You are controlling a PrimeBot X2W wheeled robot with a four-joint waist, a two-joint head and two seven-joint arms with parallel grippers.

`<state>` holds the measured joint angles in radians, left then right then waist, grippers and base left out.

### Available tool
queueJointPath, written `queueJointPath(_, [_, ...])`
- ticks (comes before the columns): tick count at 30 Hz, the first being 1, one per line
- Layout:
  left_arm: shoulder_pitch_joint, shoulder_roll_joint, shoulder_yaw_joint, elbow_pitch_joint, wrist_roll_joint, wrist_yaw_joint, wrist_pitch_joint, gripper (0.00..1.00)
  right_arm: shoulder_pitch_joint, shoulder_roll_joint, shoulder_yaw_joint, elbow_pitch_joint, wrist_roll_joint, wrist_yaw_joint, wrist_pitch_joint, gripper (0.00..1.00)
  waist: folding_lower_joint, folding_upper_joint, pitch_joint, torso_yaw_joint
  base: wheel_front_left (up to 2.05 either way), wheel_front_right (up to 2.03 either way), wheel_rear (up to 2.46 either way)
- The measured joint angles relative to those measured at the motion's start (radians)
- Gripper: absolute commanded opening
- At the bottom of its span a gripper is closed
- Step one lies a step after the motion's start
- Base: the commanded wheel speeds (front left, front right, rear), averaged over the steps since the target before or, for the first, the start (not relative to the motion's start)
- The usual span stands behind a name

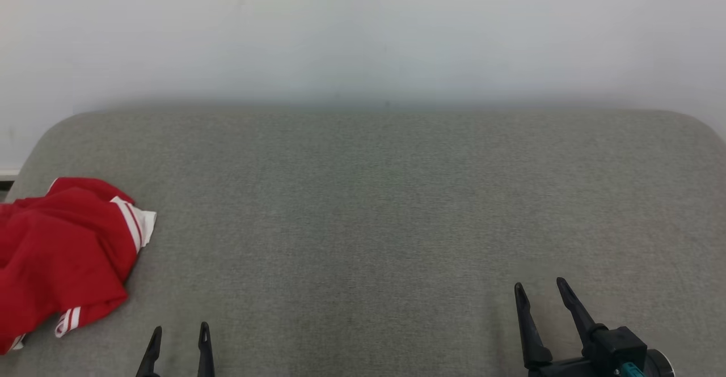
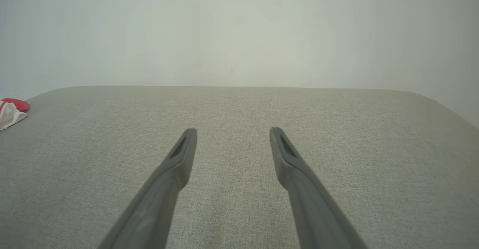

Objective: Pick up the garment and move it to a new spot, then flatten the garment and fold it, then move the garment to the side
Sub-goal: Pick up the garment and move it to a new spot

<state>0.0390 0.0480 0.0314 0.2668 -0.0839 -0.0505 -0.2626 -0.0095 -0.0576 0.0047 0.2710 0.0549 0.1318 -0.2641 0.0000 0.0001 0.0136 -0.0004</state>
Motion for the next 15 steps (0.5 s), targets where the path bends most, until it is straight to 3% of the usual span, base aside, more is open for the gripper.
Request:
queueJointPath(7, [0.004, 0.0, 0.012, -0.002, -0.014, 0.016, 0.0, 1.0, -0.001, -0.003, 0.032, -0.005, 0.008, 0.0, 0.0, 1.0, 0.0, -0.0001, 0.008, 0.072, 0.0, 0.0, 0.0])
queueJointPath(15, [0.011, 0.001, 0.031, -0.011, -0.023, 0.024, 0.0, 1.0, -0.01, -0.012, 0.081, -0.012, 0.017, 0.0, 0.0, 1.0, 0.0, 0.0, 0.017, 0.2, 0.0, 0.0, 0.0])
